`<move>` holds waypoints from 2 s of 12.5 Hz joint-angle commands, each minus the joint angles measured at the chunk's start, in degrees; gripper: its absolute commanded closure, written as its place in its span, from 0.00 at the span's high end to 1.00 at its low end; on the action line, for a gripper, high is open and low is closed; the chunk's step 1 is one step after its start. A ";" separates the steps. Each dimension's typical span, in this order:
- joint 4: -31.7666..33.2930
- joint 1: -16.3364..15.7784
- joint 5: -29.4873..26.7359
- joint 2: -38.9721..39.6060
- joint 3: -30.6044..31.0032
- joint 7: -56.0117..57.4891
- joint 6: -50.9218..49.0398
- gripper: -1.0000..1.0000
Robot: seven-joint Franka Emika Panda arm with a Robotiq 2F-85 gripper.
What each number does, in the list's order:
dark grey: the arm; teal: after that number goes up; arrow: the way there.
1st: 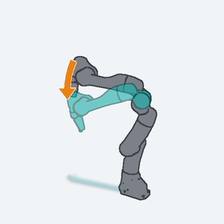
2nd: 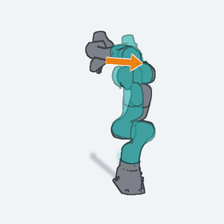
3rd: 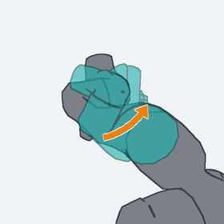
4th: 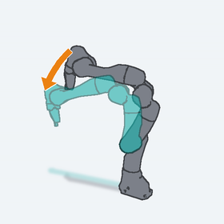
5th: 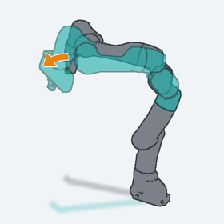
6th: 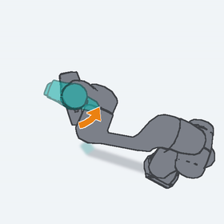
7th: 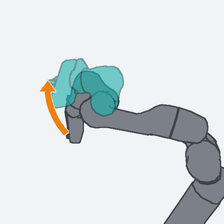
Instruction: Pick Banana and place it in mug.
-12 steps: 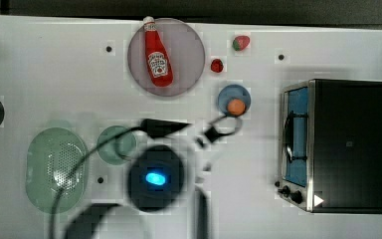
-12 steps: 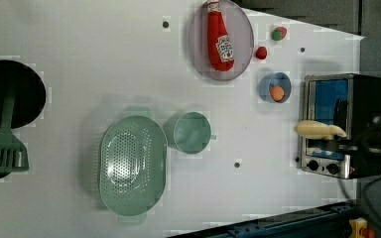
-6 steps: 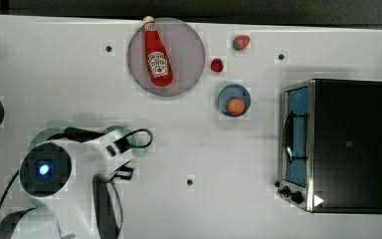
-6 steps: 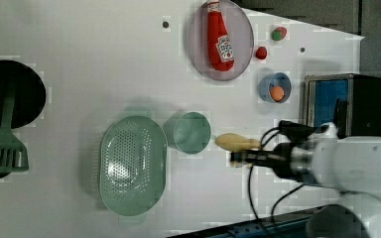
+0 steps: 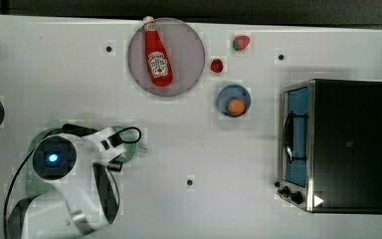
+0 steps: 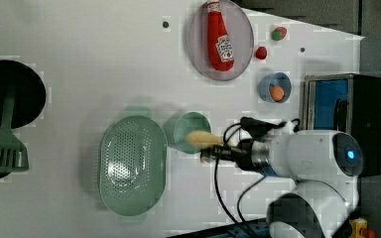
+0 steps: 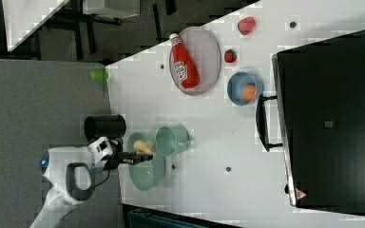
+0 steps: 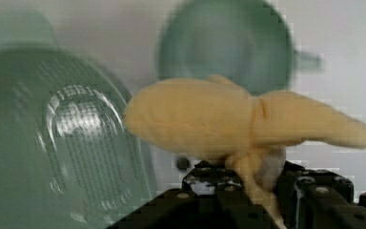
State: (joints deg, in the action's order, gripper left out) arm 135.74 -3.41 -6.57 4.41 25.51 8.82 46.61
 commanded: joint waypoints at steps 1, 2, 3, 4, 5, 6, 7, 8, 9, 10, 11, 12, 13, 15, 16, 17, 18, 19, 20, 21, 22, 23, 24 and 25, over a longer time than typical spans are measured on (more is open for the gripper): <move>-0.54 1.72 -0.88 4.88 -0.05 -4.81 6.33 0.27; -0.54 1.72 -0.88 6.42 -0.07 -5.74 7.35 0.31; -0.86 1.73 -0.87 7.37 -0.12 -7.13 9.83 0.41; -0.54 1.73 -0.58 7.70 -0.50 -8.30 10.21 0.53; -0.78 1.80 -0.58 7.19 -0.60 -10.36 10.62 0.71; -0.92 1.81 -0.58 6.32 -0.54 -11.26 10.07 0.82; -0.89 1.81 -0.58 5.09 -0.51 -11.32 9.35 0.94; -0.96 1.79 -0.59 3.60 -0.37 -11.32 8.30 1.00; -1.05 1.79 -0.62 1.85 -0.35 -11.32 7.73 1.00; -1.27 1.83 -0.77 -0.37 -0.54 -11.32 7.33 1.00; -1.33 1.92 -0.84 -3.06 -0.94 -11.33 6.10 1.00; -1.47 2.02 -0.90 -6.18 -1.71 -11.33 4.33 1.00; -1.88 2.15 -0.90 -9.59 -2.91 -11.33 1.69 1.00; -3.86 2.52 -0.90 -16.48 -6.64 -11.30 -6.57 1.00; -5.29 2.58 -0.90 -19.56 -8.95 -11.05 -12.55 1.00; -7.12 2.63 -0.90 -22.11 -11.38 -10.78 -18.75 1.00; -9.22 2.73 -0.86 -24.15 -14.04 -10.76 -24.30 1.00; -11.47 2.79 -0.77 -25.55 -16.83 -10.49 -28.72 1.00; -13.67 2.83 -0.62 -26.35 -19.58 -10.48 -32.60 1.00; -15.54 2.85 -0.04 -26.55 -21.98 -10.47 -35.57 1.00; -17.06 2.87 1.39 -26.45 -24.05 -10.11 -36.93 1.00; -18.47 2.90 3.59 -26.34 -25.74 -8.81 -36.95 1.00; -19.46 2.94 7.18 -26.33 -27.09 -7.01 -37.49 1.00; -20.08 2.94 10.19 -26.37 -28.12 -5.74 -38.06 1.00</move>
State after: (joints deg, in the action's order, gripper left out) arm 113.92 -0.59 1.46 -24.80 -3.76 0.07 10.14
